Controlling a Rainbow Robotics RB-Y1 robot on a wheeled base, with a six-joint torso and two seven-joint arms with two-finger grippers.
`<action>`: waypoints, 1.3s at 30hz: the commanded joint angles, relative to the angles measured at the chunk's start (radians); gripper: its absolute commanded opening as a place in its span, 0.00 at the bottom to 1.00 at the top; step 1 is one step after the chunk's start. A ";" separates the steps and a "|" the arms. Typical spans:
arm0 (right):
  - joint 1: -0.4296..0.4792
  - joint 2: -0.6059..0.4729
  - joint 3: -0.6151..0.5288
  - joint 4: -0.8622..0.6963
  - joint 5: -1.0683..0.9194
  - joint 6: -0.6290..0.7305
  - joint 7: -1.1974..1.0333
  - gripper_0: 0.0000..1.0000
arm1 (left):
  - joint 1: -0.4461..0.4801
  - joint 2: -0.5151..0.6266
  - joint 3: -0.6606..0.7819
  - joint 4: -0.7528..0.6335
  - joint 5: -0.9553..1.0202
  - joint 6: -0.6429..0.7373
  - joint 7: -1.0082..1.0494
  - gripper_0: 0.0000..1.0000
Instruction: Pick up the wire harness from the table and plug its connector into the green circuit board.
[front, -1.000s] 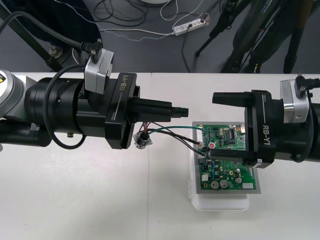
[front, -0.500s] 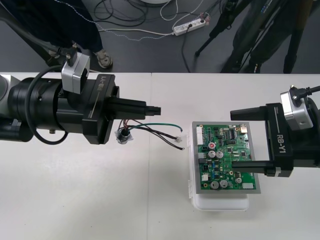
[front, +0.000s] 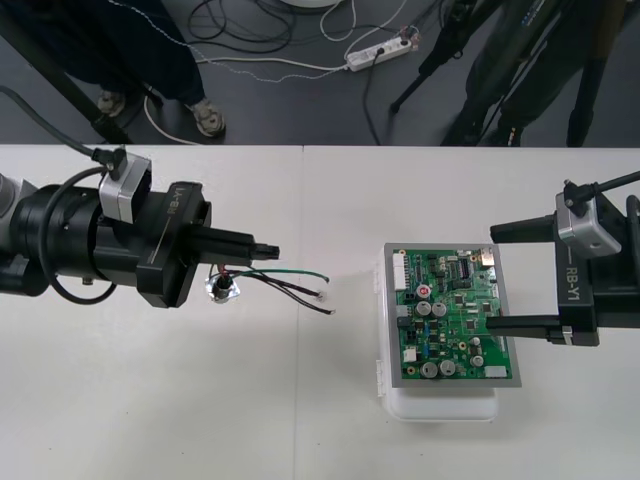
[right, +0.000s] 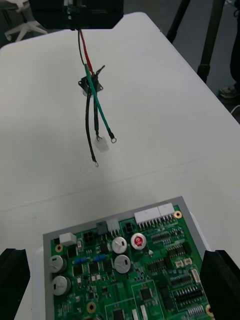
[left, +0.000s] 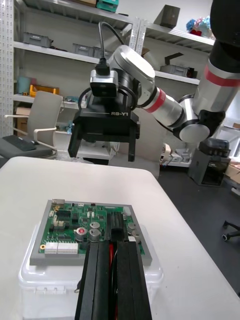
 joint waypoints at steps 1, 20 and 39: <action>0.008 -0.084 -0.011 -0.029 0.042 -0.005 0.013 1.00 | 0.024 -0.043 0.033 0.067 -0.012 -0.138 -0.048 0.00; 0.063 -0.172 0.002 -0.029 0.247 -0.005 0.283 1.00 | 0.087 -0.135 0.033 0.179 -0.165 -0.163 -0.137 0.00; 0.102 -0.178 0.093 -0.029 0.502 -0.005 0.375 1.00 | 0.094 -0.244 0.033 0.310 -0.257 -0.189 -0.244 0.00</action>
